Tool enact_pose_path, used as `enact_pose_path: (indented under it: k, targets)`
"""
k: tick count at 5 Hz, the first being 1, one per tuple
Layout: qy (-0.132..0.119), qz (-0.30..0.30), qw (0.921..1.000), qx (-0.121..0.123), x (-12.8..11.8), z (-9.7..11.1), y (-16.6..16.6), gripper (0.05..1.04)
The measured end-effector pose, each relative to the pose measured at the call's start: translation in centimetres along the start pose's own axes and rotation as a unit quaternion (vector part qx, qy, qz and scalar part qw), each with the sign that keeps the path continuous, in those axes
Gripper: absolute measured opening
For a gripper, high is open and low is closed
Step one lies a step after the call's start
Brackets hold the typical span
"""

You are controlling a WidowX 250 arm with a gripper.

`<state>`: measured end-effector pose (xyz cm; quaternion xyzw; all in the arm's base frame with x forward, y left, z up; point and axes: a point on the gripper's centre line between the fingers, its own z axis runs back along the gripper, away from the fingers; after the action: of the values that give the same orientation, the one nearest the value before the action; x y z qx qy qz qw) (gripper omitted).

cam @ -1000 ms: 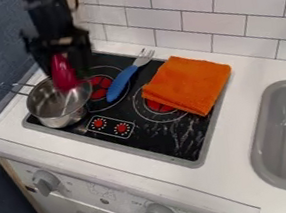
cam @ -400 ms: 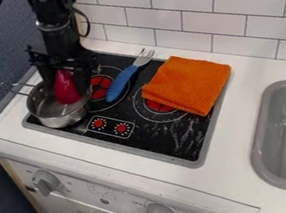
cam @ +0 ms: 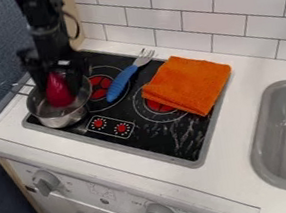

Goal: Move the red object into the silver saucepan

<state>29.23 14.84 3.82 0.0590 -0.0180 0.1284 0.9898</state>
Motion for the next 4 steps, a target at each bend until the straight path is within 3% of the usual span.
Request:
enact_pose_path:
  k: [1, 2, 3, 4]
  targets:
    - [0.019, 0.01, 0.9996, -0.018, -2.4, -0.8, -0.3, 0.736]
    - [0.023, 0.028, 0.9988, -0.034, -3.6, -1.0, -0.3, 0.796]
    - [0.025, 0.031, 0.9985, -0.038, -3.7, -1.0, -0.2, 1.004]
    - [0.019, 0.027, 0.9987, -0.038, -3.6, -0.3, -0.2, 1.006]
